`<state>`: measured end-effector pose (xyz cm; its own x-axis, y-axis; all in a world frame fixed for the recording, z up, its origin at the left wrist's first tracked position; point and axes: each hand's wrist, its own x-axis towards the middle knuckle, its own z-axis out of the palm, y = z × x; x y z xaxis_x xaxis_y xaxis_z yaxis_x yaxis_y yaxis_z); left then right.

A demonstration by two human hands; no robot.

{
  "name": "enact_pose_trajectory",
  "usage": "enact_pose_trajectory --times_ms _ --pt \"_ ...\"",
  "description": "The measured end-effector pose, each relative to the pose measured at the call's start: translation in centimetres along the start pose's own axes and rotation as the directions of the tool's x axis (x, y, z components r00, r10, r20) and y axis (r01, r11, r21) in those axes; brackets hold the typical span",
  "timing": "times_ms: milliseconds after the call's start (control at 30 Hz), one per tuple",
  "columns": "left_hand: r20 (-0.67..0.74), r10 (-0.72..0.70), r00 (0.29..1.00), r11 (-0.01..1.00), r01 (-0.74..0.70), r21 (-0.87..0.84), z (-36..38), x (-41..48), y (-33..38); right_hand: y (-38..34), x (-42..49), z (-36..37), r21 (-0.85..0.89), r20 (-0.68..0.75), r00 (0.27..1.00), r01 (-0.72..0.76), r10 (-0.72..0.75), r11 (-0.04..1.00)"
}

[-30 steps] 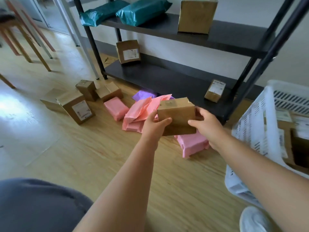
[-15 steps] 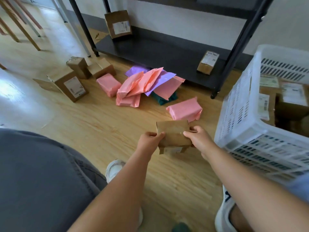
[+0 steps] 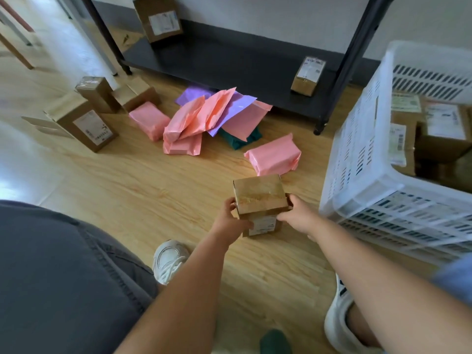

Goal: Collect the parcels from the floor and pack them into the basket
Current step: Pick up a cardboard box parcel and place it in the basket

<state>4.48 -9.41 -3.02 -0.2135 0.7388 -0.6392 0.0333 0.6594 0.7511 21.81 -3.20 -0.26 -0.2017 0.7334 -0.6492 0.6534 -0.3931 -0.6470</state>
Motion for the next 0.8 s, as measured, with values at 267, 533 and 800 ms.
enact_pose_trajectory --times_ms 267,533,800 --pt "-0.160 -0.008 0.987 0.999 0.001 -0.045 0.2 0.6 0.2 -0.1 1.0 -0.5 0.131 -0.107 0.994 0.046 -0.032 0.990" --pt "-0.221 -0.070 0.973 0.996 0.080 0.037 0.4 1.8 -0.9 0.5 1.4 1.2 0.125 -0.061 0.998 0.008 -0.001 0.992" --pt "-0.129 -0.068 0.989 0.928 0.110 0.355 1.4 1.8 -1.7 2.4 2.4 2.9 0.015 0.015 0.993 -0.116 0.115 0.993"
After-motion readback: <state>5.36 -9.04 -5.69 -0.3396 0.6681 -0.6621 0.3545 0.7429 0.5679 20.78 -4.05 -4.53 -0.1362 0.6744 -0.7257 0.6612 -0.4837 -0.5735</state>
